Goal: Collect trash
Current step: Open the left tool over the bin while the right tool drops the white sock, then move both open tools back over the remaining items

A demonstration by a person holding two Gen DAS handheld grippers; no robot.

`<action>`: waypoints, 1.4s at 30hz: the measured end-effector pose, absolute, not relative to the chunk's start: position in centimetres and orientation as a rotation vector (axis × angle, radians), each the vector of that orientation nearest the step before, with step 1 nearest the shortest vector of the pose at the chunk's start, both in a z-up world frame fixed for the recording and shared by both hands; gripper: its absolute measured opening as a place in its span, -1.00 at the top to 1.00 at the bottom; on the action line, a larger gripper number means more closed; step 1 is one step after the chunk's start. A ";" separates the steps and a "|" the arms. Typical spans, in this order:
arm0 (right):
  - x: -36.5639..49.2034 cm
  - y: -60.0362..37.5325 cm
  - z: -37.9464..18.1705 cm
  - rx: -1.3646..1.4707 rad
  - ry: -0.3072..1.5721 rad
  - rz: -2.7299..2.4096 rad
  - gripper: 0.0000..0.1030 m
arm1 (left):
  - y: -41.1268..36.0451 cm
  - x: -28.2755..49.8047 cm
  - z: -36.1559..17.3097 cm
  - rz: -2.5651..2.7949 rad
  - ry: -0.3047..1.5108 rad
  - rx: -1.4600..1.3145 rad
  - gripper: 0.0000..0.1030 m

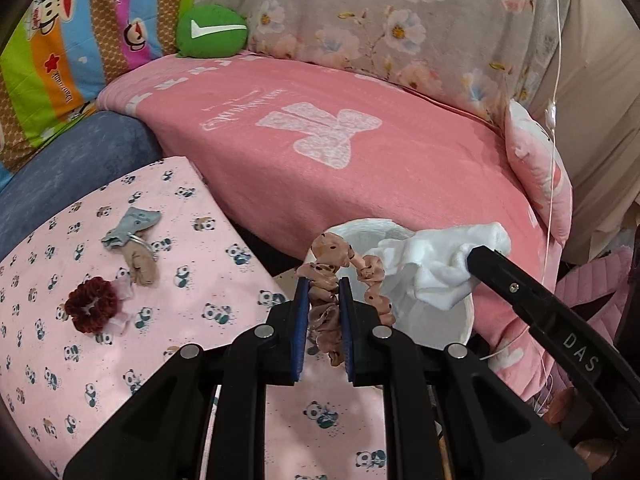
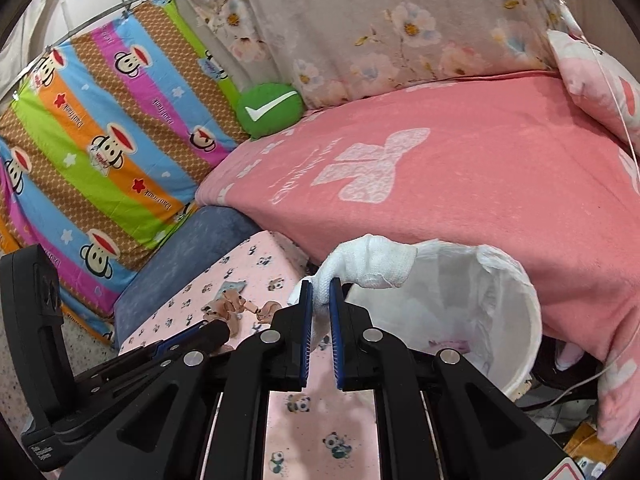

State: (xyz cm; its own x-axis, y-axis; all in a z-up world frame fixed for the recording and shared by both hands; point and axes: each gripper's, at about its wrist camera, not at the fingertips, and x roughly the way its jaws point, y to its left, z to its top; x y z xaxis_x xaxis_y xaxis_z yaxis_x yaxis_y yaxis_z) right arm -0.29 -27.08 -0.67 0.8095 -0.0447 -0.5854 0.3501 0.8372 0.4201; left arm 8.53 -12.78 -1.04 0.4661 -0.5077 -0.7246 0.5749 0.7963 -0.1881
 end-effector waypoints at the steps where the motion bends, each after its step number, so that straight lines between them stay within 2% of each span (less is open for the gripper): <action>1: -0.8 -27.9 -1.0 0.552 0.596 -0.233 0.81 | -13.4 8.3 -1.1 -0.677 0.861 0.095 0.72; 18: -3.5 -35.6 -4.1 0.612 0.612 -0.315 0.81 | -20.4 7.3 -3.4 -0.745 0.937 0.151 0.69; 20: -3.4 -35.8 -4.3 0.613 0.615 -0.317 0.81 | -20.6 7.5 -3.6 -0.741 0.957 0.145 0.64; 21: -3.3 -35.9 -4.3 0.615 0.615 -0.317 0.80 | -20.6 7.6 -3.7 -0.735 0.965 0.140 0.54; 23: -3.0 -35.9 -4.4 0.615 0.616 -0.317 0.80 | -20.4 7.7 -3.7 -0.713 0.952 0.126 0.27; 25: -2.8 -36.0 -4.5 0.614 0.618 -0.316 0.78 | -20.1 7.7 -3.7 -0.691 0.929 0.124 -0.09; 27: -2.8 -35.8 -4.6 0.614 0.621 -0.319 0.69 | -19.8 7.9 -3.7 -0.671 0.922 0.125 -0.13; 31: -2.0 -35.5 -4.5 0.613 0.629 -0.312 0.68 | -18.9 8.6 -3.8 -0.641 0.925 0.110 -0.14; 34: -1.5 -35.1 -4.4 0.604 0.627 -0.301 0.50 | -18.2 8.9 -3.8 -0.623 0.920 0.101 -0.14; 42: -0.5 -33.4 -4.0 0.576 0.635 -0.270 0.45 | -16.1 9.5 -3.9 -0.589 0.915 0.081 -0.14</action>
State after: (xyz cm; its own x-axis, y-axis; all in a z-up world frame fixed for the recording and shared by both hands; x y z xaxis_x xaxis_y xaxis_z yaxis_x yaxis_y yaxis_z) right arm -0.47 -33.42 -4.01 0.7772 -0.0644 -0.6260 0.4065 0.8107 0.4213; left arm 9.48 -16.14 -3.86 0.4645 -0.4450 -0.7656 0.5123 0.8402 -0.1776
